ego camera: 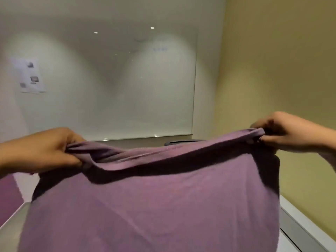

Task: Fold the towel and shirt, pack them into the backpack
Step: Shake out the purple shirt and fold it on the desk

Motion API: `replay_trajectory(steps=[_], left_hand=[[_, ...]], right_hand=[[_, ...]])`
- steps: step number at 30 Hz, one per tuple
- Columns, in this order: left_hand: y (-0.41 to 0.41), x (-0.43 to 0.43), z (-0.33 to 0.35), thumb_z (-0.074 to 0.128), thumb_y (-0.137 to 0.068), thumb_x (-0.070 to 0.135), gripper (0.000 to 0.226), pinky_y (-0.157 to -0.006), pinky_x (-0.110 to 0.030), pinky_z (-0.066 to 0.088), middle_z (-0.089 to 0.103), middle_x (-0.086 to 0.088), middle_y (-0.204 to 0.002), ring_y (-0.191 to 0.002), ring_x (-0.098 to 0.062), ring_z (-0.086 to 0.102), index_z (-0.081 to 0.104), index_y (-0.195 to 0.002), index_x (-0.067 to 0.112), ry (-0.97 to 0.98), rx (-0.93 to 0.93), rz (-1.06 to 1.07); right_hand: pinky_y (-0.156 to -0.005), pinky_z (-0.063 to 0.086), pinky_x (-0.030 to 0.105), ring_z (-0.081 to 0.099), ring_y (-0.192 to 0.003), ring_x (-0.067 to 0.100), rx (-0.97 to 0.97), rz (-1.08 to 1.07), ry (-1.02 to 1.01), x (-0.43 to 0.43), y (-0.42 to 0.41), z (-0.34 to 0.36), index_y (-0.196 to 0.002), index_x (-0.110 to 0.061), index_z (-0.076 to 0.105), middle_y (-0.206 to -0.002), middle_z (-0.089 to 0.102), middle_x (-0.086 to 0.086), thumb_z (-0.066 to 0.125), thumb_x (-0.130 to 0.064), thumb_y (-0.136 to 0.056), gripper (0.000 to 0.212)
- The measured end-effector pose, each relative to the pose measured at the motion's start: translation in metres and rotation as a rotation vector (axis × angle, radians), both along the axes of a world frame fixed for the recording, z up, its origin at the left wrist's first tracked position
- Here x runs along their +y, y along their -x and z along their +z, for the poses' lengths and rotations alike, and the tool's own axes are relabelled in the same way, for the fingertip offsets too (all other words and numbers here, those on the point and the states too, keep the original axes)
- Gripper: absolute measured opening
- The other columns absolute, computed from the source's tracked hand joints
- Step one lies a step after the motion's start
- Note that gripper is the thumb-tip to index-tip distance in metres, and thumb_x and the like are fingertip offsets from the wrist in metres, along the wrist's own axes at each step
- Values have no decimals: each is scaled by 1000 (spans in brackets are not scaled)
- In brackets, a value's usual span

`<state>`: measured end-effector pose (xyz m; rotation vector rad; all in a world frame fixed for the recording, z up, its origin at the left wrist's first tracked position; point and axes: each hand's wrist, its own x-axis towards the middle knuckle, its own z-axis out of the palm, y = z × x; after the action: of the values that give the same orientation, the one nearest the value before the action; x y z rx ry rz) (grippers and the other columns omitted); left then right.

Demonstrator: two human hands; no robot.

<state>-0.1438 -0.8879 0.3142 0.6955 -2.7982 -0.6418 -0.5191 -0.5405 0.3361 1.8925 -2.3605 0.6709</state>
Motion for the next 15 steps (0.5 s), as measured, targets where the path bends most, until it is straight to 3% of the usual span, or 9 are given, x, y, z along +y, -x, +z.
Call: replay_trajectory(steps=[3, 5, 8, 15], left_hand=[[46, -18, 7, 64, -60, 53, 20, -53, -33, 52, 67, 6, -55, -52, -9, 62, 71, -72, 38, 244, 99, 104], [69, -35, -12, 68, -73, 45, 11, -58, -34, 55, 65, 9, -58, -60, -13, 62, 67, -67, 35, 385, 146, 216], [92, -54, -59, 67, -78, 21, 16, -63, -36, 54, 65, 6, -73, -71, -22, 61, 64, -71, 36, 425, 176, 326], [71, -36, -203, 63, -79, 13, 29, -68, -38, 49, 55, 2, -93, -85, -31, 58, 71, -98, 32, 430, -11, 241]], right_hand=[[-44, 40, 17, 58, -43, 3, 99, -184, 112, -46, 26, 0, -73, -18, 69, -48, 63, -3, 61, -2, -84, 22], [-51, 45, 24, 65, -54, 7, 121, -305, 148, -75, 45, -17, -75, -18, 70, -54, 66, -4, 59, 1, -82, 23], [-63, 41, 29, 68, -80, 30, 155, -420, 200, -99, 63, -62, -94, -17, 76, -80, 74, 10, 64, -3, -80, 23], [-72, 50, 38, 68, -89, 39, 156, -433, 131, -84, 63, -209, -104, -18, 75, -94, 74, 17, 61, -4, -83, 29]])
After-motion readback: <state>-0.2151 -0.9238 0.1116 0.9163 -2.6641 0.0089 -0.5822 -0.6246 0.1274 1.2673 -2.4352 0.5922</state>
